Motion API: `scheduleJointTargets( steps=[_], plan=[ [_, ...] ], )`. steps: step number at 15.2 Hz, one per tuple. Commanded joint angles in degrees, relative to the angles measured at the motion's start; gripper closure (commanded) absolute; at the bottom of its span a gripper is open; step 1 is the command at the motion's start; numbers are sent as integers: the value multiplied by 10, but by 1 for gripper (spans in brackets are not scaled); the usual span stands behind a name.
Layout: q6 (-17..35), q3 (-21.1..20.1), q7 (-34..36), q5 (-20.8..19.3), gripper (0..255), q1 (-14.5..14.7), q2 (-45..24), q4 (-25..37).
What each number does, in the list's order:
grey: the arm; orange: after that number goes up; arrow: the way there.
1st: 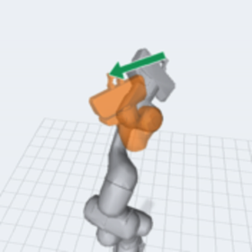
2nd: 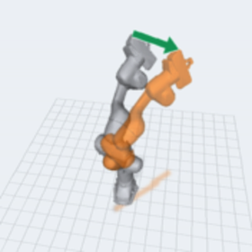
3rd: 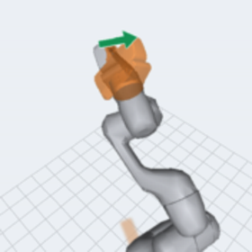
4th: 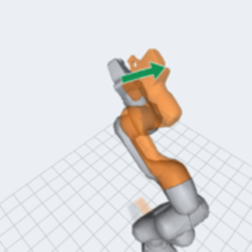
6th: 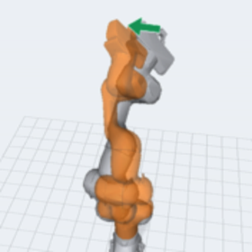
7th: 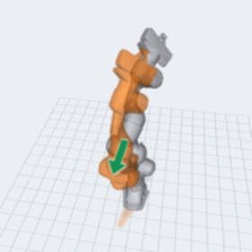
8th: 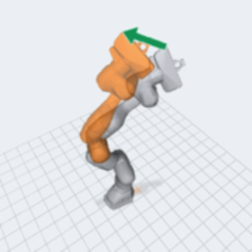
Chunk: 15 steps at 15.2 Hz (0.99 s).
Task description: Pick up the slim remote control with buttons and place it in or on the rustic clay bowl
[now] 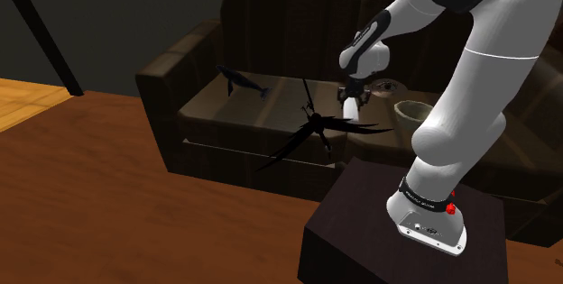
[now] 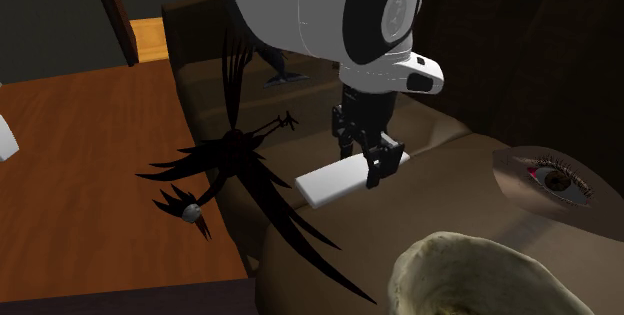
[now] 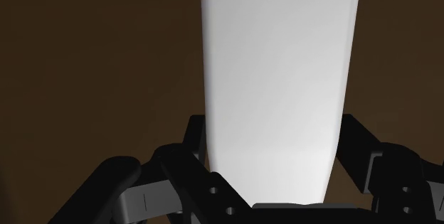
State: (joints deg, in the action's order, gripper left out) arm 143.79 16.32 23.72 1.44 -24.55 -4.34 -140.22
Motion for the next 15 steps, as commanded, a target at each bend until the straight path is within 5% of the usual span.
scheduleJointTargets(
  steps=[1, 15],
  plan=[
    [-17, 0, 6, -6, 255, 1, 12, 5],
    [-130, 0, 29, -39, 255, 1, 95, 38]
  ],
)
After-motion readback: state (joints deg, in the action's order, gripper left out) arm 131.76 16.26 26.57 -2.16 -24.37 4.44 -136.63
